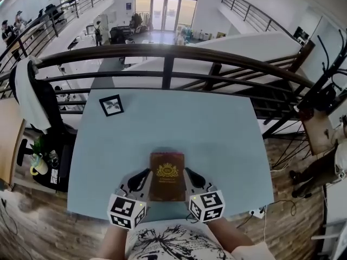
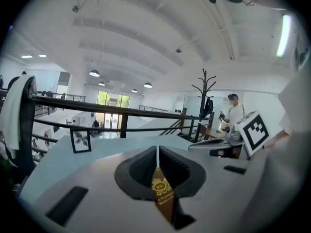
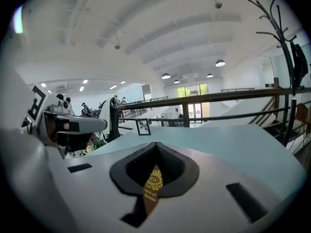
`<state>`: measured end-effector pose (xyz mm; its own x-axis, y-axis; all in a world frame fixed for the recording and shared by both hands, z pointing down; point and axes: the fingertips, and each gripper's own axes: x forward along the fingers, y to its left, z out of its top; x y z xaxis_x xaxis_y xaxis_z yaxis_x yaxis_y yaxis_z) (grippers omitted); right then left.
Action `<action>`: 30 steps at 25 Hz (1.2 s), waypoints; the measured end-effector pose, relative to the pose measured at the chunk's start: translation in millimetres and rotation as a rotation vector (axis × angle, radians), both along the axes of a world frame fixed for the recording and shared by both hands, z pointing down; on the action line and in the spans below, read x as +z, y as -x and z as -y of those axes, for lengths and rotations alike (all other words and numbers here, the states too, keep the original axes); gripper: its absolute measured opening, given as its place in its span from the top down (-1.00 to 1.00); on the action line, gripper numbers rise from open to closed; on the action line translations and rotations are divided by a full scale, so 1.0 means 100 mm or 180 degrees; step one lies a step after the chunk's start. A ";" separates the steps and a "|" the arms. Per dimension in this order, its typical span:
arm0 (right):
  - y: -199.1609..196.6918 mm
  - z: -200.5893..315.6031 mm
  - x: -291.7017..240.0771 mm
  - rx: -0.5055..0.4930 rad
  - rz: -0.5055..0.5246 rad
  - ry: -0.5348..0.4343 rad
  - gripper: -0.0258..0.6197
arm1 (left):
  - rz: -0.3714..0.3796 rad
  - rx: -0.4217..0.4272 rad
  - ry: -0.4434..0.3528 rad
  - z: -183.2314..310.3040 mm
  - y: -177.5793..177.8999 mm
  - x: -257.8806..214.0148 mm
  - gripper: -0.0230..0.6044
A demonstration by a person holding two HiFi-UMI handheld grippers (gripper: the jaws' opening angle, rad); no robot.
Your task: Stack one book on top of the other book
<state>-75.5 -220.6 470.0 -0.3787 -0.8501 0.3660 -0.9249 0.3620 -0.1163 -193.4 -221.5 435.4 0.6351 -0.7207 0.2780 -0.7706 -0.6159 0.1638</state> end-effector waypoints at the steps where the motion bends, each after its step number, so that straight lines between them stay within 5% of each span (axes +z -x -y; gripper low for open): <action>1: 0.02 -0.01 -0.13 -0.0023 -0.0024 -0.0153 0.94 | -0.0038 -0.0016 -0.0125 -0.01 0.02 -0.15 0.86; 7: 0.13 -0.06 -0.83 -0.0154 0.0032 -0.0913 0.94 | -0.0249 -0.0076 -0.0766 -0.09 0.18 -0.78 0.86; 11: 0.18 -0.08 -1.07 -0.0216 0.0014 -0.1228 0.94 | -0.0246 -0.0122 -0.0968 -0.10 0.25 -0.93 0.86; 30: 0.29 -0.13 -1.03 -0.0378 -0.0005 -0.1159 0.94 | -0.0092 -0.0300 -0.0771 -0.07 0.27 -0.80 0.90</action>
<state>-104.3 -207.6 366.9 -0.4822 -0.8747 0.0487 -0.8740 0.4841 0.0411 -220.8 -214.5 355.3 0.5670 -0.8205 0.0728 -0.8237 -0.5654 0.0431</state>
